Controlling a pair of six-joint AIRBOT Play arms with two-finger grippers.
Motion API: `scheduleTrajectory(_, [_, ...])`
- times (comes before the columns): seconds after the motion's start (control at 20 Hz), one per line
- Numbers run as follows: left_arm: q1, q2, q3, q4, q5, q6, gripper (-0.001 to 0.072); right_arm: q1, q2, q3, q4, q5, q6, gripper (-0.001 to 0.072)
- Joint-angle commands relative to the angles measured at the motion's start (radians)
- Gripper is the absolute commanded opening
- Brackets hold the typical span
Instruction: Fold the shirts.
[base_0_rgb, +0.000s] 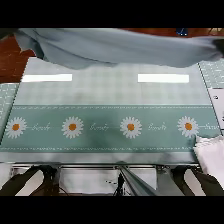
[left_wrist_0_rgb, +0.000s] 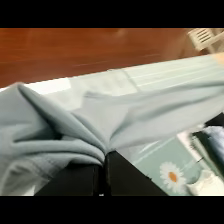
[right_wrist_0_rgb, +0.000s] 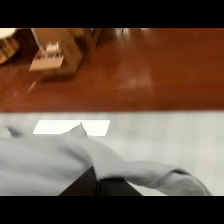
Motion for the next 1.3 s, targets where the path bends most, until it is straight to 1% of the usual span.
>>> scheduleTrajectory(0.0, [0.014,0.016,0.156,0.123,-0.156,-0.098,0.0028,-0.004,0.032,0.127,-0.02,-0.006,0.057,0.0023])
scheduleTrajectory(0.1, [0.014,0.039,0.188,0.123,-0.225,-0.119,0.0028,-0.004,0.035,0.194,-0.02,0.028,0.09,0.0022])
scheduleTrajectory(0.2, [0.014,0.087,0.191,0.123,-0.259,-0.143,0.0028,-0.004,0.041,0.256,-0.022,0.086,0.136,0.0023])
scheduleTrajectory(0.35, [0.014,0.164,0.191,0.125,-0.331,-0.195,0.0028,-0.004,0.064,0.331,-0.068,0.243,0.215,0.0022])
scheduleTrajectory(0.45, [0.014,0.211,0.19,0.133,-0.382,-0.247,0.0028,-0.004,0.086,0.352,-0.169,0.398,0.309,0.0023])
scheduleTrajectory(0.5, [0.014,0.229,0.19,0.156,-0.416,-0.283,0.0028,-0.004,0.089,0.352,-0.22,0.504,0.342,0.0022])
scheduleTrajectory(0.6, [0.014,0.254,0.182,0.215,-0.529,-0.341,0.0028,-0.004,0.074,0.35,-0.318,0.774,0.364,0.0023])
scheduleTrajectory(0.65, [0.013,0.27,0.155,0.24,-0.535,-0.342,0.0027,0.003,0.071,0.333,-0.385,0.814,0.373,0.0022])
scheduleTrajectory(0.7, [0.013,0.278,0.117,0.274,-0.535,-0.339,0.0028,0.014,0.073,0.31,-0.446,0.814,0.379,0.0022])
scheduleTrajectory(0.75, [0.013,0.283,0.061,0.299,-0.535,-0.339,0.0028,0.032,0.066,0.273,-0.473,0.814,0.384,0.0022])
scheduleTrajectory(0.8, [0.013,0.283,-0.005,0.317,-0.535,-0.339,0.0028,0.055,0.054,0.224,-0.48,0.814,0.386,0.0022])
scheduleTrajectory(0.85, [0.011,0.279,-0.093,0.32,-0.519,-0.319,0.0028,0.087,0.032,0.155,-0.48,0.812,0.389,0.0022])
scheduleTrajectory(0.95, [-0.013,0.263,-0.282,0.32,-0.407,-0.263,0.0028,0.174,-0.04,0.012,-0.495,0.762,0.39,0.0022])
scheduleTrajectory(1.0, [-0.039,0.241,-0.377,0.319,-0.318,-0.237,0.0028,0.223,-0.087,-0.043,-0.494,0.697,0.389,0.0022])
scheduleTrajectory(1.1, [-0.116,0.172,-0.513,0.318,-0.128,-0.191,0.0028,0.317,-0.211,-0.09,-0.495,0.49,0.36,0.0023])
scheduleTrajectory(1.25, [-0.254,0.017,-0.583,0.315,0.137,-0.08,0.0028,0.364,-0.379,-0.09,-0.466,0.166,0.349,0.0023])
